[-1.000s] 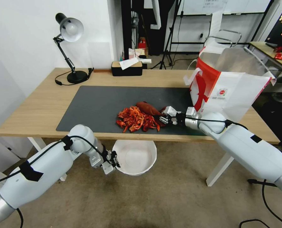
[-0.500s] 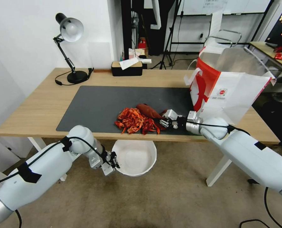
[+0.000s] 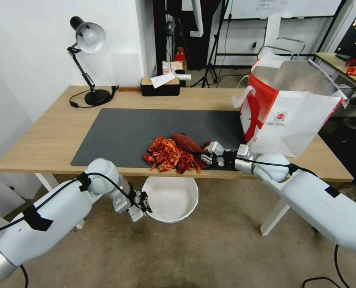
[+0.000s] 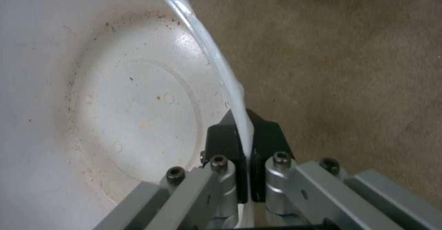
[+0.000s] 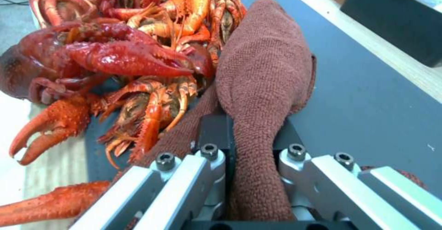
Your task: Sweep shrimp from table into container with towel, then put container into takeout bag.
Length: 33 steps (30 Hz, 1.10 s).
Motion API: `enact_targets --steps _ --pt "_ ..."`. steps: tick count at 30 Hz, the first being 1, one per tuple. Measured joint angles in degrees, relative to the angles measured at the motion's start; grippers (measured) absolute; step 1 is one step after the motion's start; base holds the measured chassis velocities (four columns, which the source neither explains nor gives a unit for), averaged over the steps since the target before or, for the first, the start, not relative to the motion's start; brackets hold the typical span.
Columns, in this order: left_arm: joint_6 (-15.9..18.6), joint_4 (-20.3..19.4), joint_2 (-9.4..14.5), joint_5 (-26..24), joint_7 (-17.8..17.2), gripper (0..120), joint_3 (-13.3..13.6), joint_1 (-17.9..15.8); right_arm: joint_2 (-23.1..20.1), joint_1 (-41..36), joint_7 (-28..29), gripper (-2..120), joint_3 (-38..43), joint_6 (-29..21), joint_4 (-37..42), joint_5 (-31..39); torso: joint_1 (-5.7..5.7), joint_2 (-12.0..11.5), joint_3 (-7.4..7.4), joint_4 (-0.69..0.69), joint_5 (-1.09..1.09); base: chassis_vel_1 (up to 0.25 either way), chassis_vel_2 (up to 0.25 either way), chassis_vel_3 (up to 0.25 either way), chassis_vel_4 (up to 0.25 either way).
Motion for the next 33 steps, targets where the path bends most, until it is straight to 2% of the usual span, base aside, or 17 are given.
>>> enact_targets --steps 16,21,33 --pt "0.77 -0.52 1.43 -1.48 0.23 0 -0.29 -0.41 -0.72 -5.05 0.71 7 3.29 -0.52 3.87 -0.21 0.00 0.00 0.01 -0.01 0.00 0.000 0.000 0.000 0.000" --pt "1.17 -1.56 2.04 -2.30 0.30 0 -0.45 0.66 -0.44 -5.77 1.08 7 3.55 -0.52 3.95 -0.26 0.00 0.00 0.01 0.00 0.00 0.000 0.000 0.000 0.000" --pt "1.60 -1.57 2.35 -3.34 0.57 0 -1.07 0.52 -0.83 -7.91 1.78 7 4.90 -1.13 5.77 -0.28 0.00 0.00 0.01 0.00 0.00 0.000 0.000 0.000 0.000"
